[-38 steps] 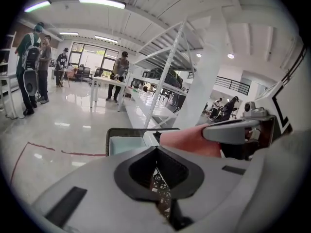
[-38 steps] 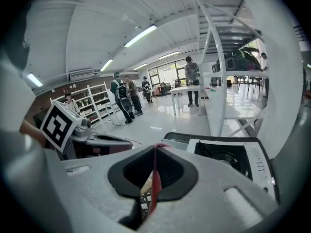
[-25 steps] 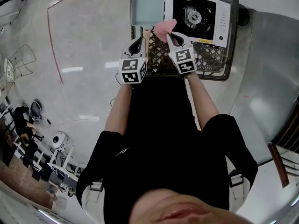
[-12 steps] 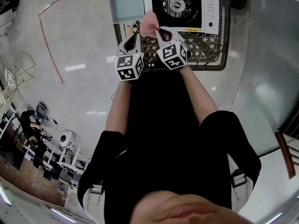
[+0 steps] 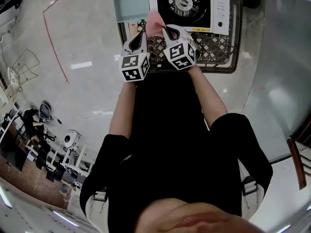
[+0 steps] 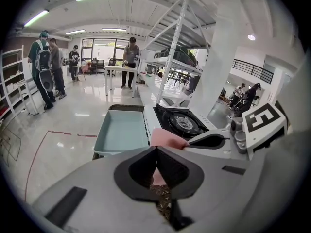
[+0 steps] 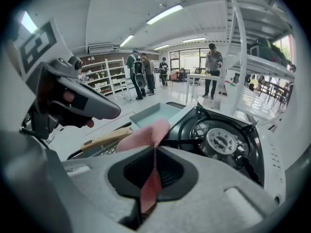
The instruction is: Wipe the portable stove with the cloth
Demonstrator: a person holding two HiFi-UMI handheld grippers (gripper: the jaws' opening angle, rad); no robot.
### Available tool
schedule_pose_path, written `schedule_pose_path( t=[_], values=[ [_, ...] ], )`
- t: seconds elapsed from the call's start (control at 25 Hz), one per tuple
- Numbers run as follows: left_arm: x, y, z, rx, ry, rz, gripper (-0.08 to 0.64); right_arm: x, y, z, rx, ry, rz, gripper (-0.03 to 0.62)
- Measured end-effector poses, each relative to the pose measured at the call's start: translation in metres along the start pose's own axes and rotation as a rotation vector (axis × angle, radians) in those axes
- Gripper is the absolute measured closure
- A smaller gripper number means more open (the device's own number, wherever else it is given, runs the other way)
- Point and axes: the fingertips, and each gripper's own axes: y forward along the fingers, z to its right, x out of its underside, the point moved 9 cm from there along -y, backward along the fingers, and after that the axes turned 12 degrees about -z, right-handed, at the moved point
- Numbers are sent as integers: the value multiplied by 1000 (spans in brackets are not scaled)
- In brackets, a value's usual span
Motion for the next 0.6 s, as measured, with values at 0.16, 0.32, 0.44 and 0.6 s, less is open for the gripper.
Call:
schedule_pose_path(
  t=[0.16,0.32,0.44,0.6],
  values=[
    [0,6,4,6,10,-8,560,4,-1,2,9,-12,1,583],
    [0,10,9,22,29,-22,560,8,-4,7,31,-6,-1,583],
    [-3,14,14,36,47,-31,560,13,-7,11,42,11,-2,583],
    [-7,20,21,53,77,-42,560,22,-13,19,73,47,-8,583]
  ],
)
